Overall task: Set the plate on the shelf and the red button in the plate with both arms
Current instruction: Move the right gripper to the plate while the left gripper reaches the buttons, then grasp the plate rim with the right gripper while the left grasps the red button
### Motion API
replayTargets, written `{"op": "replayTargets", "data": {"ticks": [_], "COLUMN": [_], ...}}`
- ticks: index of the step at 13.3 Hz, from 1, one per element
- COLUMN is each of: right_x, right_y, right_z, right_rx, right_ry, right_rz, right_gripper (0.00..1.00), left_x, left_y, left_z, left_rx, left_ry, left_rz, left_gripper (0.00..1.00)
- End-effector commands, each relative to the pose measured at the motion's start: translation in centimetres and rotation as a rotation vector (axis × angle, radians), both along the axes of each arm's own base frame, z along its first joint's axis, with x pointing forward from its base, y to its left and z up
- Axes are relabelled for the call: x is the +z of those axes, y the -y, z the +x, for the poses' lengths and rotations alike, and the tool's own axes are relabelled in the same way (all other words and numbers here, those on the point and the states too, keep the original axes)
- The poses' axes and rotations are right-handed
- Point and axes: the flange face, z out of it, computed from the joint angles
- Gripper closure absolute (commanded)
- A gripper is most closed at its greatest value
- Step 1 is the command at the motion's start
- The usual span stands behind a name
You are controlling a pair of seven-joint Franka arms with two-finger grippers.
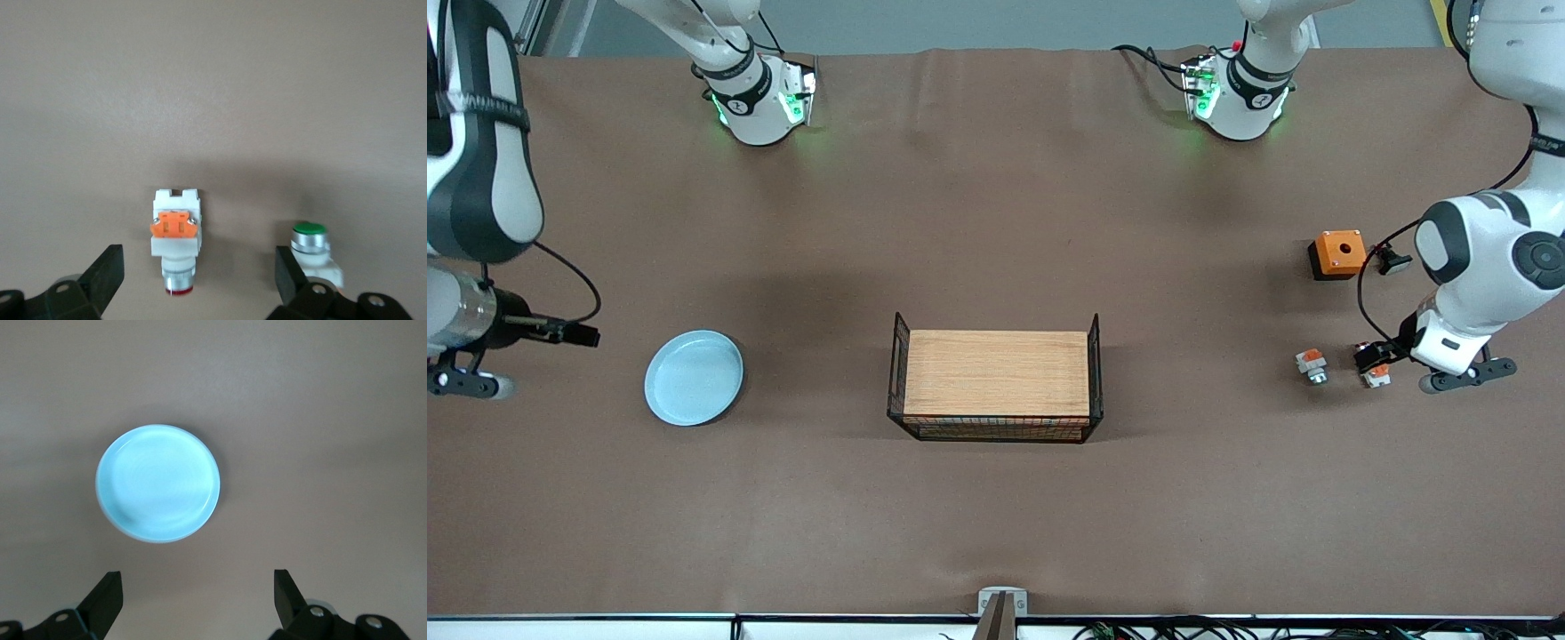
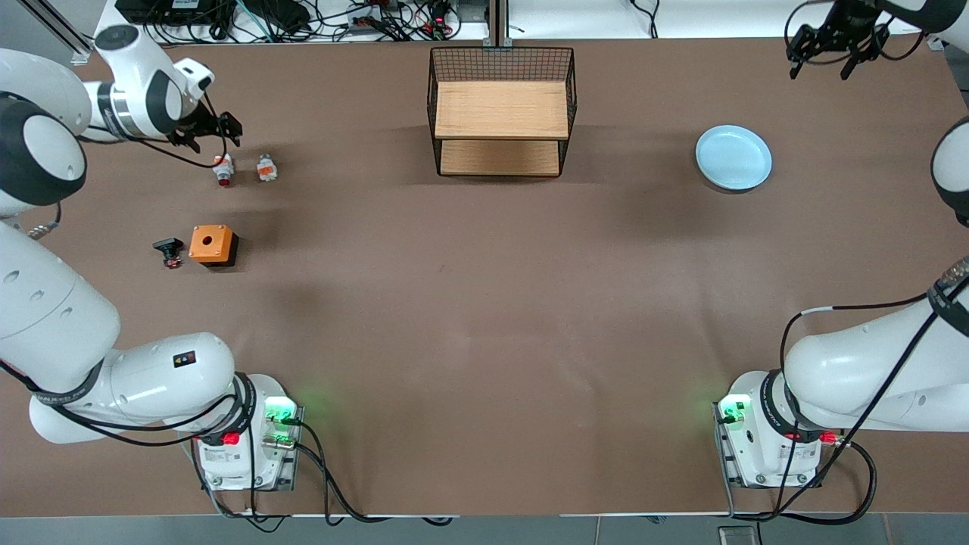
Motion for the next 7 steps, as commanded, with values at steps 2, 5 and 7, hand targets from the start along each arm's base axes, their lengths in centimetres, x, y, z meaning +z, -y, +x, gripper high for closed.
{"op": "replayTargets", "data": {"ticks": [2,5,7], "right_x": [-6.6,-11.3,-13.7], "right_y": [2.3,2.5,2.7], "right_z": [2.4,3.5,3.4], "right_rx": [0.055,0.064,0.066], "right_ry": [0.031,0.081,0.125], "right_rz": [0.019,0.026,0.027], "right_gripper": [0.00,0.00,0.00], "left_x": [-2.9,-3.9,-4.0], "left_y": [-1.2,-1.3,-1.3], "left_z": [-0.1,-0.3,-0.3], "left_rx": [-0.006,-0.003,-0.001], "left_ry": [0.023,0.009,0.007], "left_rz": [0.003,-0.002,-0.003], "left_gripper": [0.01,0.08,0.22]}}
